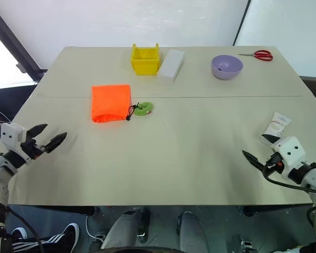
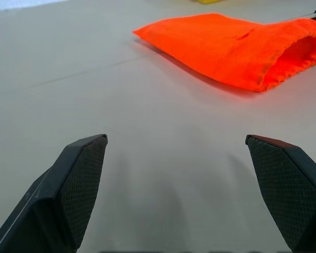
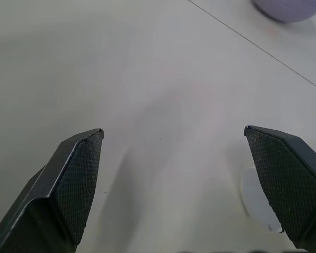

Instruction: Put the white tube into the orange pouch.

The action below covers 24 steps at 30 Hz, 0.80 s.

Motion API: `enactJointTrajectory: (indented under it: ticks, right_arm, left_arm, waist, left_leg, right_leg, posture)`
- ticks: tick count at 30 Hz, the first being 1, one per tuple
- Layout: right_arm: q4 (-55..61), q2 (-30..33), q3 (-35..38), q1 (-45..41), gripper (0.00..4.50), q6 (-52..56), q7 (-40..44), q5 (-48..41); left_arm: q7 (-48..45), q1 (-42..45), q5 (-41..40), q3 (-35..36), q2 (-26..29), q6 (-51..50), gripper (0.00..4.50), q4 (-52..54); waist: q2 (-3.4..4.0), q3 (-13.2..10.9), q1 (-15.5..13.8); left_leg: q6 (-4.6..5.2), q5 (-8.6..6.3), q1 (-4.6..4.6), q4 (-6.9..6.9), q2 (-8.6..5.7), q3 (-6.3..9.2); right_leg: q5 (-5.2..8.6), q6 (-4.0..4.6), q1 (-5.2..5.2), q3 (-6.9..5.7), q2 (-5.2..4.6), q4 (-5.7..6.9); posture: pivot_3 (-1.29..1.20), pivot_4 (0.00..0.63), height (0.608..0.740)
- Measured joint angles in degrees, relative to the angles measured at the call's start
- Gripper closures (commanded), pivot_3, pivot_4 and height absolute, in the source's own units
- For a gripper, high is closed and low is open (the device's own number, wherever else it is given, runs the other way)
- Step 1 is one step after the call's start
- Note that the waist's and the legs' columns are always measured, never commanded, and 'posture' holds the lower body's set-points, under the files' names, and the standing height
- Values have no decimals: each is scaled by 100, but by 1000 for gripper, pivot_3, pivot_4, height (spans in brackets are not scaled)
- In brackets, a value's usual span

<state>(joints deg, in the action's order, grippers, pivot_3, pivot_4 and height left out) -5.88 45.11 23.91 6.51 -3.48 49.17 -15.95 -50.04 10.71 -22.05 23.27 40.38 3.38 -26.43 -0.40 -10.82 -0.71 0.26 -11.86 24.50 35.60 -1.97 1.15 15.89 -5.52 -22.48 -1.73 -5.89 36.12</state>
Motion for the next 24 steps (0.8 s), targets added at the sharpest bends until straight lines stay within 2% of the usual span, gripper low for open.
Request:
enactJointTrajectory:
  ticks: [8, 24]
  right_arm:
    - [-1, 0, -60, -26, 32, -56, 18, 4]
    - [-28, 0, -295, -329, 32, -28, 14, 8]
  left_arm:
    - [251, -132, 338, -235, -233, 332, 0, 56]
    - [-37, -60, 257, -233, -316, 628, 0, 97]
  waist:
    - [3, 3, -1]
    - [3, 3, 0]
  left_leg:
    - [1, 1, 0, 0, 0, -2]
    - [2, 2, -1, 8, 0, -4]
  right_leg:
    - [-1, -2, -2, 1, 1, 5]
    - [-3, -6, 2, 1, 1, 7]
  posture:
    - [0, 150, 740]
    - [0, 150, 740]
